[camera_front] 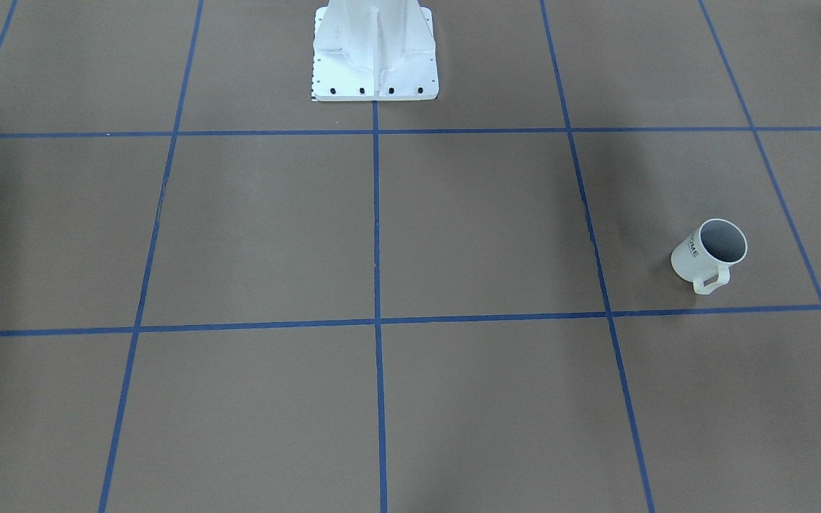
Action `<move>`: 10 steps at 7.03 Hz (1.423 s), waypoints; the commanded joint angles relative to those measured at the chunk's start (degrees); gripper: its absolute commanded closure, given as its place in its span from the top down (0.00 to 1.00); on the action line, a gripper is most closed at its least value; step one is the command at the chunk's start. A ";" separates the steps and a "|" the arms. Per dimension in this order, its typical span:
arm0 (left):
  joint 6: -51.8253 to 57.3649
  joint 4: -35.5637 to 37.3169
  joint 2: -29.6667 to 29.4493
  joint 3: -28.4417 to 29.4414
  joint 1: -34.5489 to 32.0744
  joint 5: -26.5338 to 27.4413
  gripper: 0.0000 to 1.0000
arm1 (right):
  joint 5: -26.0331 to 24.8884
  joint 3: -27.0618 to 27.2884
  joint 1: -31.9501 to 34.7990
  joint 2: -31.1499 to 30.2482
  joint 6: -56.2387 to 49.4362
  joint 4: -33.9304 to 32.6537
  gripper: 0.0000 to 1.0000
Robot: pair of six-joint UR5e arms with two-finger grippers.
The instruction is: Left arm hands cup to right arm to dump lemon
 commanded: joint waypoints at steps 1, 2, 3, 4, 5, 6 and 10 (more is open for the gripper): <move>1.75 -0.49 0.52 -0.58 -0.83 -4.06 1.00 | 0.06 0.06 -0.63 -1.52 0.04 0.05 1.00; 7.86 -0.49 1.92 -0.84 -0.92 -5.11 1.00 | -0.03 -0.02 -1.07 -1.62 0.04 0.05 1.00; 8.96 -0.40 1.93 -0.84 -1.10 -4.60 1.00 | -0.03 -0.02 -1.42 -1.88 0.04 0.05 1.00; 8.36 -0.23 2.02 -0.32 -1.19 -4.69 1.00 | -0.03 -0.02 -1.60 -2.06 0.04 0.05 1.00; 8.45 -0.32 2.11 -0.31 -1.62 -4.60 1.00 | -0.03 -0.02 -1.78 -2.15 0.04 0.05 1.00; 8.53 -0.58 3.33 -0.49 -3.11 -4.69 1.00 | -0.03 -0.02 -2.21 -2.32 0.04 0.05 1.00; 8.62 -0.58 4.56 -0.84 -3.47 -4.51 1.00 | -0.12 -0.11 -2.30 -4.78 0.04 0.05 1.00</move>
